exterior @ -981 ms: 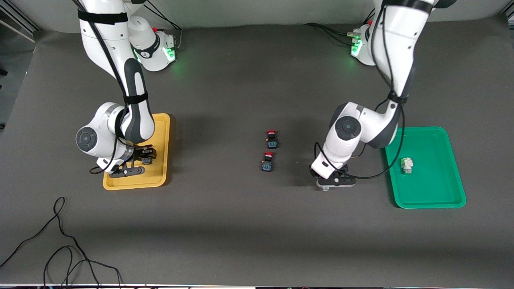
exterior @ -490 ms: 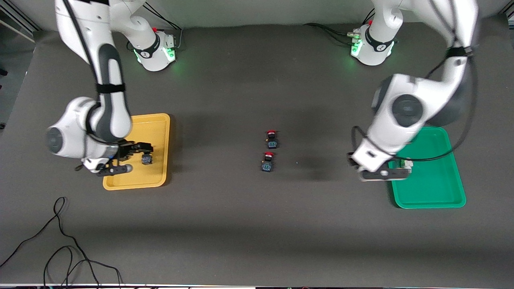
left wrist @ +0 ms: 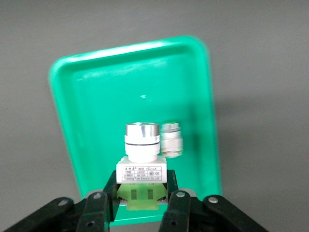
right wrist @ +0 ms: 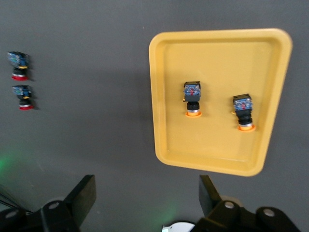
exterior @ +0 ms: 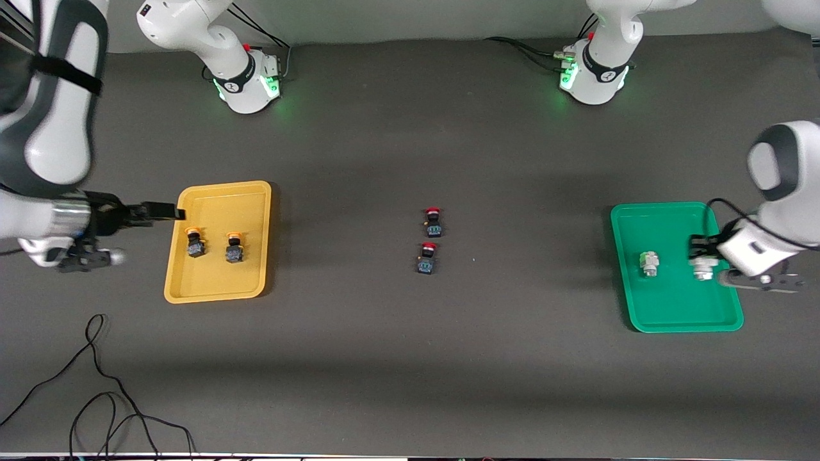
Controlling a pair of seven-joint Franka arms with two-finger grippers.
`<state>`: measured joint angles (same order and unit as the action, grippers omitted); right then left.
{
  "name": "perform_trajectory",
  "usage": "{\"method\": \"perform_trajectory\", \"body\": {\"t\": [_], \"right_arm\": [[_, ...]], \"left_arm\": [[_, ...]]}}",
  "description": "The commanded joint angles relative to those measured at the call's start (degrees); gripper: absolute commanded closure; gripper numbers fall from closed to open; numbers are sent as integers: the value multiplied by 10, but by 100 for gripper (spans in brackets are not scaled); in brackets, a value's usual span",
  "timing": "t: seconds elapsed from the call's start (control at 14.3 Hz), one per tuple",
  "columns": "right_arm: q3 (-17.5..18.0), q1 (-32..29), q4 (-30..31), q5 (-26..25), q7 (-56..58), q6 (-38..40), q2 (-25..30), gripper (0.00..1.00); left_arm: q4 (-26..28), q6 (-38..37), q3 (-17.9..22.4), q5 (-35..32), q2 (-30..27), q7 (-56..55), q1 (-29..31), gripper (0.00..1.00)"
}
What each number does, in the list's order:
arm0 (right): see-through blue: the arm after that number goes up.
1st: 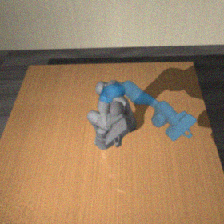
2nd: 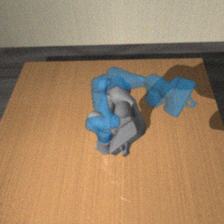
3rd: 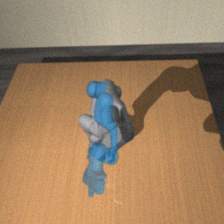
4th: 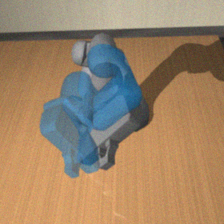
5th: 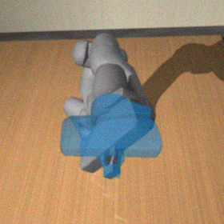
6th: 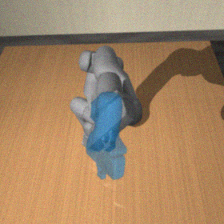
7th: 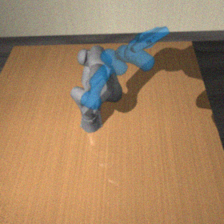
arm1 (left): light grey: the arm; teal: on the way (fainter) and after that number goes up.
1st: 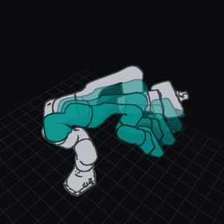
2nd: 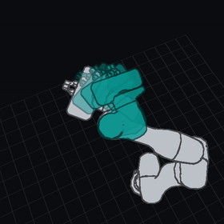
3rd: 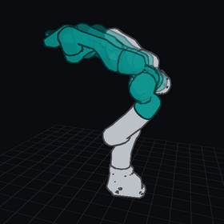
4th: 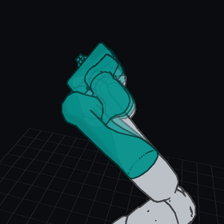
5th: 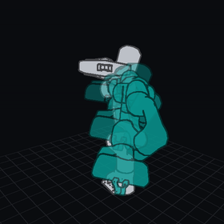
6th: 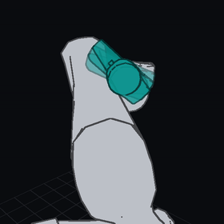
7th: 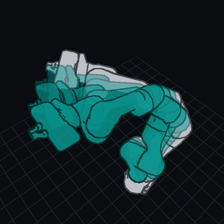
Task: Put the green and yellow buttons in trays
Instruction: 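Open the left gripper over the green tray while the right withdraws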
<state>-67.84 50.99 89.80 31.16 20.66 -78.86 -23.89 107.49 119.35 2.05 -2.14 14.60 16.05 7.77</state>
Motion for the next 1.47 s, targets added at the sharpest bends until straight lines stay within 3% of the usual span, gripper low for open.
{"method": "perform_trajectory", "body": {"t": [0.0,0.28,0.49,0.56,0.63,0.7,0.98,1.4], "right_arm": [[-50,31,-56,-10,-23,40,3,5],[-146,166,-77,-57,-82,49,2,0],[-150,185,-83,-56,-109,39,-5,0],[-150,185,-83,-57,-109,38,-5,0],[-151,184,-82,-57,-108,38,-5,0],[-150,180,-82,-55,-109,38,-5,0],[-129,165,-87,-52,-115,21,-5,0],[23,33,-149,-67,-170,31,5,0]], "left_arm": [[24,63,-8,8,26,40,29,87],[73,193,-8,7,81,42,36,87],[74,238,-8,7,111,56,43,82],[74,250,-8,7,120,62,46,63],[73,255,-8,7,123,62,50,13],[73,254,-9,7,119,62,50,0],[65,223,-11,12,73,57,50,0],[-83,-60,-24,24,-11,-18,11,0]]}}
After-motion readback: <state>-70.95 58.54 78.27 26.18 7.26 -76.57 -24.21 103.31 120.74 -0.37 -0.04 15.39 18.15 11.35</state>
